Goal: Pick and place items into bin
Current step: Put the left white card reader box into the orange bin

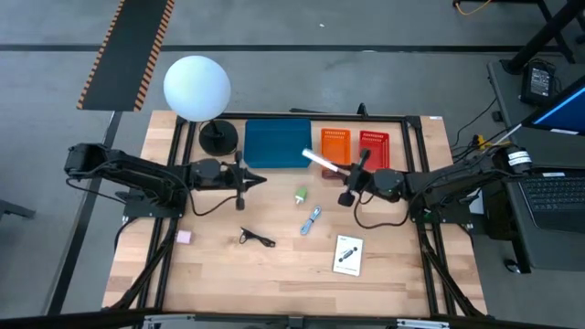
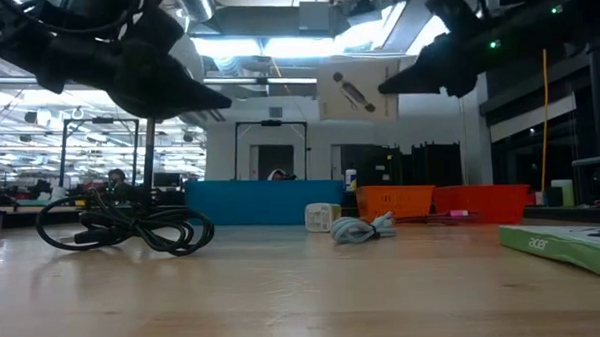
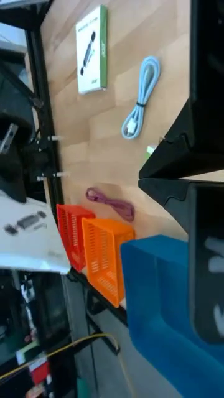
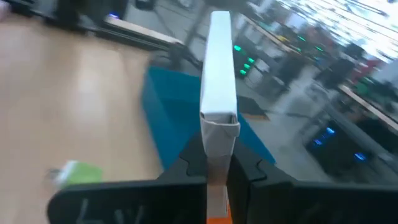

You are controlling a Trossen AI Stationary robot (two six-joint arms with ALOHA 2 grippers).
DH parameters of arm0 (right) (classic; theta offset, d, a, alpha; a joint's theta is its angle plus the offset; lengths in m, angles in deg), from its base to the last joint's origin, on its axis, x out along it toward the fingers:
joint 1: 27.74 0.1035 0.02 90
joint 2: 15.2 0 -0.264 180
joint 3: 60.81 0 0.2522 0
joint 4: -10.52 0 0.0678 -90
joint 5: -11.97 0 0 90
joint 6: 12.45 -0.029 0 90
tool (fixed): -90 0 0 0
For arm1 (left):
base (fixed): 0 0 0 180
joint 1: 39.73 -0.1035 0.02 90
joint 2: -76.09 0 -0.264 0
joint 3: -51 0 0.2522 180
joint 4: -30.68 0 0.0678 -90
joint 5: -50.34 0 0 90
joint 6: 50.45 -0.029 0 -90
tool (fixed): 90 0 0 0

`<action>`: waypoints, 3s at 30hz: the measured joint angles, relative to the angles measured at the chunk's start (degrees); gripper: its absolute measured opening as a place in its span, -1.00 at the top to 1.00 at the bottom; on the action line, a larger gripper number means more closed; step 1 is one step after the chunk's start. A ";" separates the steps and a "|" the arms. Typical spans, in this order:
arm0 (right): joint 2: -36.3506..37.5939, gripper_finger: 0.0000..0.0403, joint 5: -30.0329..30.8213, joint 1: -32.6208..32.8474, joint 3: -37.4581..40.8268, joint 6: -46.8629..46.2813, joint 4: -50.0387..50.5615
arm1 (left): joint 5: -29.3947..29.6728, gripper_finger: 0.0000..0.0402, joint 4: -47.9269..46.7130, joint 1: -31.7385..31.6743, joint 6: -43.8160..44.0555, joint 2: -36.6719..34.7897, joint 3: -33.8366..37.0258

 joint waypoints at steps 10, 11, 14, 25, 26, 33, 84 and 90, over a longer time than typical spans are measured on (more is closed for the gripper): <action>0.00 0.93 17.34 -0.69 0.00 -3.15 3.60 | 0.42 0.98 1.40 0.09 -0.72 0.00 -0.02; 0.00 0.93 17.89 -0.69 0.00 -3.19 3.79 | 0.42 0.98 1.41 0.15 -0.70 0.00 -0.02; -0.03 0.94 21.08 -0.69 -0.94 -6.23 6.24 | 0.40 0.98 1.40 0.15 -0.62 0.00 -0.02; -3.27 0.94 22.00 -1.34 -18.73 -23.68 42.38 | 0.66 0.98 1.44 0.15 -3.46 0.00 -0.04; -4.13 0.94 22.00 -1.62 -20.65 -25.38 45.95 | 0.66 0.98 1.44 0.15 -3.48 0.00 -0.04; -12.44 0.94 19.20 -3.47 -35.02 -33.41 68.01 | 0.66 0.98 1.42 0.15 -3.57 0.00 -0.06; -41.54 0.94 4.92 -13.34 -60.83 -35.90 100.91 | 0.66 0.98 1.33 0.15 -3.11 0.00 -0.09; -43.66 0.94 4.91 -14.96 -60.83 -35.72 100.73 | 0.66 0.98 1.36 0.15 -3.11 0.00 -0.09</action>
